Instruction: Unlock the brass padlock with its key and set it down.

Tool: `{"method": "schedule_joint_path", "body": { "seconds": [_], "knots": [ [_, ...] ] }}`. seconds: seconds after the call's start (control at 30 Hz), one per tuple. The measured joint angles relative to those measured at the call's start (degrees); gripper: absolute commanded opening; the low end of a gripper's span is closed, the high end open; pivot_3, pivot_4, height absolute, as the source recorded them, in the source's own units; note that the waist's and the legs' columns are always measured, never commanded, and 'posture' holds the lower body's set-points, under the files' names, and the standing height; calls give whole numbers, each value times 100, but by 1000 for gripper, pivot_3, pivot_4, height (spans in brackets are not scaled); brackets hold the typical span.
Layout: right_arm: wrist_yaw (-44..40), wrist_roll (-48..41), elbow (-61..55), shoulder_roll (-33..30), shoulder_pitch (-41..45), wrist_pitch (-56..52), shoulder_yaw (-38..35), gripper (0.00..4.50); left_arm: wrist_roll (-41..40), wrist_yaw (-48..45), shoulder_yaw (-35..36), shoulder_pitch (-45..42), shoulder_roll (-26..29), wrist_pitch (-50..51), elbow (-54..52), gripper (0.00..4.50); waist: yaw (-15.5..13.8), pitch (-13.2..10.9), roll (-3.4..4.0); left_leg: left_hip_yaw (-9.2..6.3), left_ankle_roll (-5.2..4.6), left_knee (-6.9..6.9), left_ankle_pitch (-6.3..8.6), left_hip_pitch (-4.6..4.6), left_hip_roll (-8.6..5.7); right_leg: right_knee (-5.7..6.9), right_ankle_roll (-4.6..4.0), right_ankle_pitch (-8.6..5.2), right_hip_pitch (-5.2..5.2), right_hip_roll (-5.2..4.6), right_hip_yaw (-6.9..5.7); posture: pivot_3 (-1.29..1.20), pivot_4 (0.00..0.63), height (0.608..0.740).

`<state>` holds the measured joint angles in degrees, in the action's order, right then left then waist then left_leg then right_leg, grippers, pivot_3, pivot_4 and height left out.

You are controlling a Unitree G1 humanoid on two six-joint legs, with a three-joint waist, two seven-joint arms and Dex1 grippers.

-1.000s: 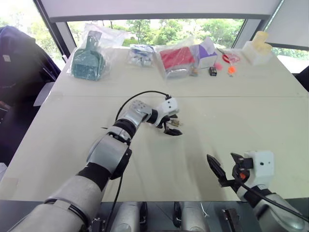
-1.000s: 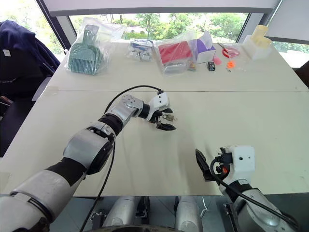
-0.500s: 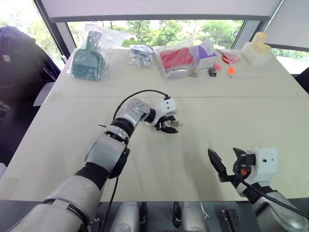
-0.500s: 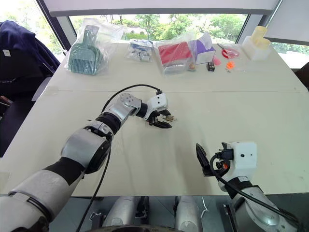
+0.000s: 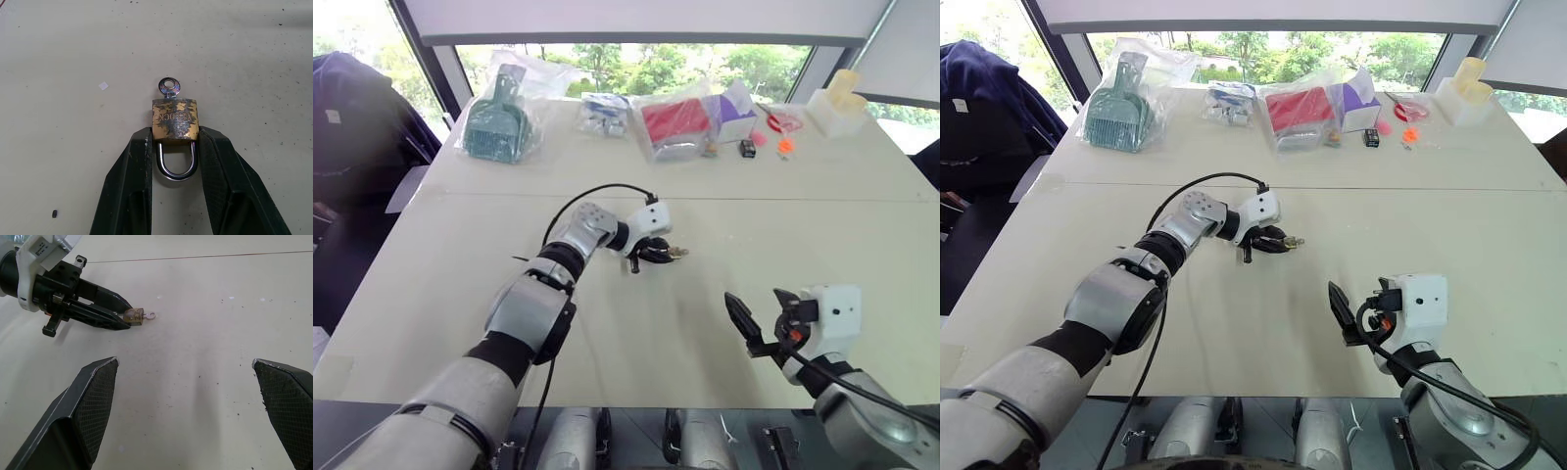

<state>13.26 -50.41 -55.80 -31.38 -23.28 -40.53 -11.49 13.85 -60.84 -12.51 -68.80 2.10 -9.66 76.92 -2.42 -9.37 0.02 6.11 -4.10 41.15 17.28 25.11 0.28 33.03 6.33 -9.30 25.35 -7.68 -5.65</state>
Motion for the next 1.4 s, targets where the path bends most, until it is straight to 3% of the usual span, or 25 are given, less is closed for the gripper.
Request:
{"method": "schedule_joint_path", "body": {
  "seconds": [0.2, 0.43, 0.53, 0.6, 0.83, 1.4],
  "knots": [
    [-98, -92, 105, 358, 275, -5, 14, 4500, 168, 663, -13, 194, 3, -1197, 17, 776, 10, -1, -1, 1, 0, -1, 0, 5, 0, 1, 1, 1, 9, -2, 1, 0, 150, 735],
    [-318, -1526, 729, 855, 1183, 432, -297, 4500, -806, -1236, 545, 248, 548, -2214, -760, 776, 72, -5, 2, 4, 2, -5, -1, 25, 4, 11, -2, 2, 38, 3, 0, 0, 150, 735],
    [-380, -2009, 1099, 898, 1532, 603, -468, 4500, -1302, -1786, 702, 426, 711, -2073, -1512, 776, 48, -4, 4, 5, 1, -3, -1, 25, 0, 11, -2, 3, 34, 0, 1, 0, 150, 735],
    [-492, -2327, 1443, 905, 1854, 654, -496, 4500, -1640, -1952, 721, 814, 852, -1675, -2555, 776, 80, -5, 6, 5, 1, -3, -1, 22, 0, 10, -2, 3, 30, 0, 2, 0, 150, 735],
    [-631, -3129, 2343, 1239, 2796, 836, -495, 4500, -1958, -1756, 597, 1508, 1202, -866, -4915, 776, 156, -6, 11, 1, 4, -3, -5, 15, -2, 17, -1, 4, 19, 5, 1, 0, 150, 735],
    [-636, -3302, 2422, 1819, 2944, 871, 243, 4500, -1961, -1261, 381, 1663, 1339, -732, -5207, 776, 173, -6, 16, 2, 7, -4, -6, 7, -3, 17, 12, 10, 11, 9, 1, 0, 150, 735]
  ]
}}
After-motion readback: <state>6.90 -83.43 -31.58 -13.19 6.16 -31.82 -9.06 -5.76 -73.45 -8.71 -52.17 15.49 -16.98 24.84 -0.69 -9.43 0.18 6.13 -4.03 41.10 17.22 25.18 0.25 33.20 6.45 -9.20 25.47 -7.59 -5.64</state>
